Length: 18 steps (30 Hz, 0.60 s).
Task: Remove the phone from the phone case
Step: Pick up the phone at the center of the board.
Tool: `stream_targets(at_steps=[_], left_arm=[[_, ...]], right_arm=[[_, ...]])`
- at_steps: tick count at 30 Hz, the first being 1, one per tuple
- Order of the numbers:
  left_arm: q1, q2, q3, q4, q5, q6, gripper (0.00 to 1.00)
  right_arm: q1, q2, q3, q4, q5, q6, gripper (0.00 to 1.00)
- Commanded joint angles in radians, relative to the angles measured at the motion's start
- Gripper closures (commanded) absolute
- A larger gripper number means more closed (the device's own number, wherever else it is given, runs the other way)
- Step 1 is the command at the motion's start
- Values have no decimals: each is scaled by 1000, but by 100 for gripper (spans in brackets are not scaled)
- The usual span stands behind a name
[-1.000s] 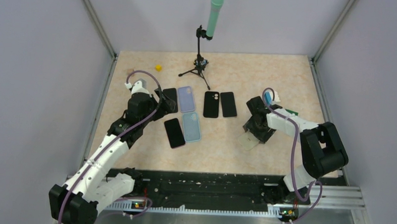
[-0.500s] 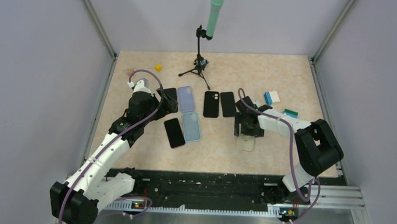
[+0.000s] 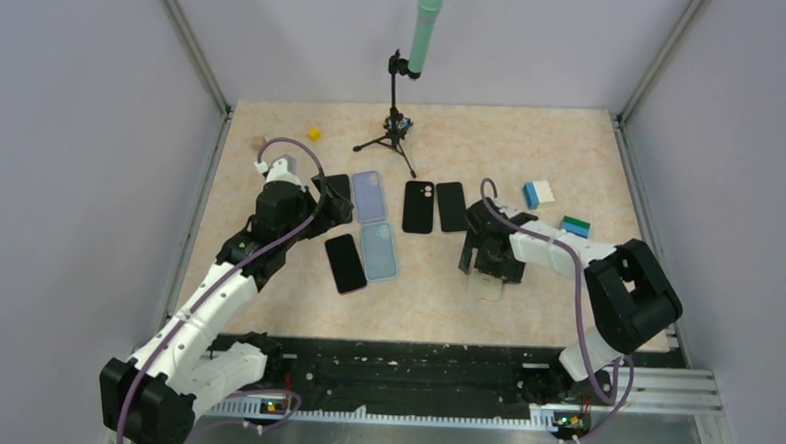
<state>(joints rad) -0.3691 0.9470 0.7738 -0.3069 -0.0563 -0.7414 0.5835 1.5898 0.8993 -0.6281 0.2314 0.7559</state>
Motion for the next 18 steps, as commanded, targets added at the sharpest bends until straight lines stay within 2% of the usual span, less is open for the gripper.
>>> stream_targets(at_steps=[1, 7, 18], left_arm=[[5, -4, 0, 48, 11, 13, 16], [4, 11, 5, 55, 18, 14, 16], [5, 6, 3, 53, 20, 14, 16]], right_arm=[[33, -7, -59, -60, 51, 183, 9], [45, -37, -75, -76, 70, 225, 11], [45, 20, -79, 2, 15, 75, 16]])
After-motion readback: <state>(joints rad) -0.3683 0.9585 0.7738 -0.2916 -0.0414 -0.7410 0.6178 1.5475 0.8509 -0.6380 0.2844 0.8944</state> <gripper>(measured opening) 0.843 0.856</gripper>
